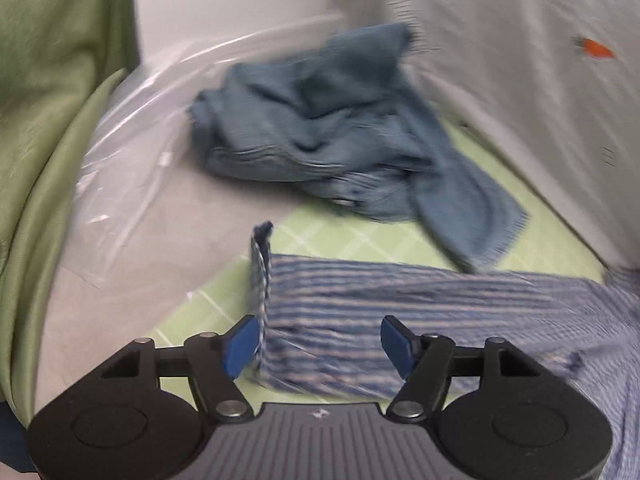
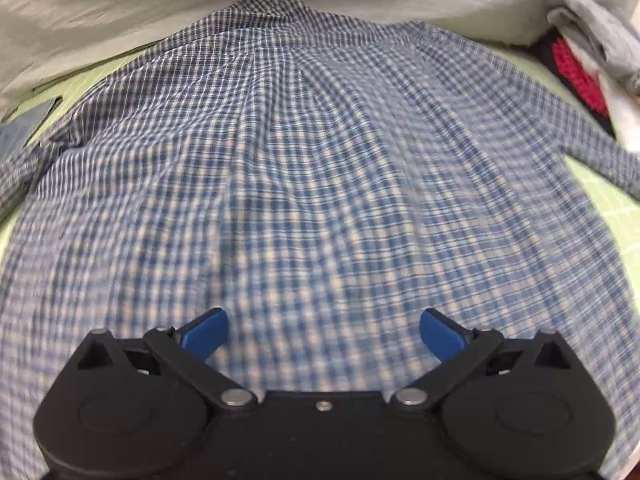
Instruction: Fold clothes
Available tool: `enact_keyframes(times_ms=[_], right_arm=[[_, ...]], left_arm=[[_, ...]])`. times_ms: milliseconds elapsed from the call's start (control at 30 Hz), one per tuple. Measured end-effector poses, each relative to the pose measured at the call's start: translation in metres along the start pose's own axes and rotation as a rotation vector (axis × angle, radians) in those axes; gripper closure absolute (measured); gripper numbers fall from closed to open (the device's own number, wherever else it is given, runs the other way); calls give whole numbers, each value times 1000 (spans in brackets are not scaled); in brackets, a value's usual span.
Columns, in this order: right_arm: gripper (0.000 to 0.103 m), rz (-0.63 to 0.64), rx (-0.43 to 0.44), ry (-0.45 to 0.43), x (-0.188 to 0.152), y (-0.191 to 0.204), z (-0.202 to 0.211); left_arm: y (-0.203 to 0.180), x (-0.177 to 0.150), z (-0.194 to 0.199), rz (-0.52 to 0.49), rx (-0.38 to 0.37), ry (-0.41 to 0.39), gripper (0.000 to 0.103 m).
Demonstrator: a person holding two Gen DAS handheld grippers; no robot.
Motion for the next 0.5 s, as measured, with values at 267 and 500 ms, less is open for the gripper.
enact_keyframes(times_ms=[267, 500], right_arm=[[0, 19, -79, -60, -16, -99, 21], [16, -62, -126, -76, -28, -210, 31]], left_arm=[[-75, -69, 63, -136, -118, -4, 27], [-141, -149, 107, -206, -160, 38, 26]])
Point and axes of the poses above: each gripper's, at about its wrist camera, not at the fingertips, and z roughly against the way its jaws point, y to its left, x to its top, the point moved 8 cm from there along -z, roughly the way its jaws point, and after that the axes turned 1 degree about z, right-handed, at the moved point
